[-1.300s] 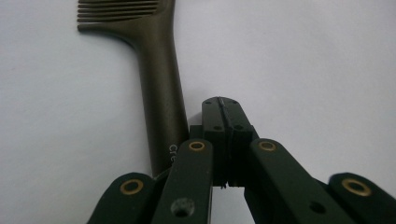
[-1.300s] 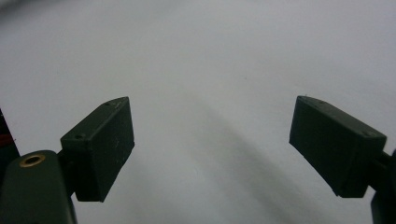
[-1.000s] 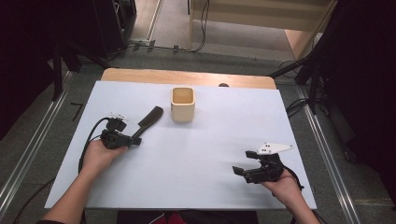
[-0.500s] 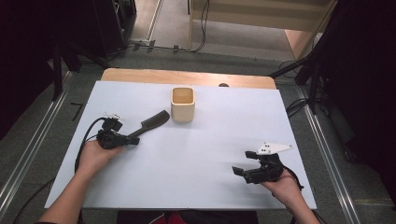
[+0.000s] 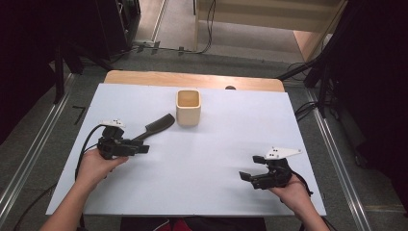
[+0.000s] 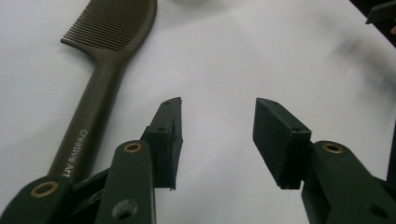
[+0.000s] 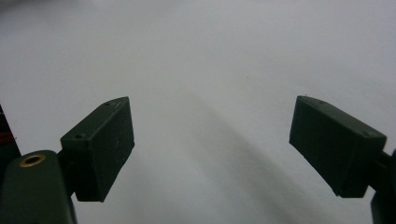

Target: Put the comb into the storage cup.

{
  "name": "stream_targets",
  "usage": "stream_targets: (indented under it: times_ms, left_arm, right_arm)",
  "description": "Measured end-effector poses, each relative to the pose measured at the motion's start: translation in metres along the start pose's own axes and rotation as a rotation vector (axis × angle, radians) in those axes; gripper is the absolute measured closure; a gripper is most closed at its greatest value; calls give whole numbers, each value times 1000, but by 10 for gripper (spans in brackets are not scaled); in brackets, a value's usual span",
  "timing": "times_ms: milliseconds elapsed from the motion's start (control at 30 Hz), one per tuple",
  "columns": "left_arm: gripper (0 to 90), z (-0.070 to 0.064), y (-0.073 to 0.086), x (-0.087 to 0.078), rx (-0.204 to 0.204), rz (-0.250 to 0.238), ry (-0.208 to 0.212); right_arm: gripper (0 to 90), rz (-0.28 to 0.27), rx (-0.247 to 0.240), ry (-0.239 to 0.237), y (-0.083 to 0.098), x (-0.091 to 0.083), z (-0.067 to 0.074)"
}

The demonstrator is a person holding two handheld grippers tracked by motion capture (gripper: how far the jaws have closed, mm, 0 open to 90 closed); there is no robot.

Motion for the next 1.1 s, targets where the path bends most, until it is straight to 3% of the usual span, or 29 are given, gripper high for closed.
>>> stream_targets:
  times_ms: [233, 367, 800, 933, 967, 1100]
  left_arm:
    - [431, -10, 7, -2, 35, -11, 4]
    - [391, -20, 11, -3, 63, -35, 33]
    - [248, -42, 25, -1, 118, -34, 82]
    - [248, -45, 28, -1, 110, -35, 99]
    - [249, -47, 30, 0, 92, -41, 120]
    - [257, -51, 34, 1, 83, -42, 101]
  right_arm:
    - [123, -2, 0, 0, 0, 0, 0]
    - [123, -1, -1, 0, 0, 0, 0]
    - [123, -4, -4, 2, 0, 0, 1]
    - [123, -5, -5, 2, 0, 0, 1]
    - [123, -4, -6, 1, 0, 0, 1]
    - [123, -4, -6, -1, 0, 0, 1]
Point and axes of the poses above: each handheld gripper's, and its own axes: x roughly forward along the jaws, y roughly out of its underside, z roughly to its left, the point moved 4 cm from there along x, roughly forward along the jaws, and after that the axes turned 14 degrees about y, right-handed, at the moved point
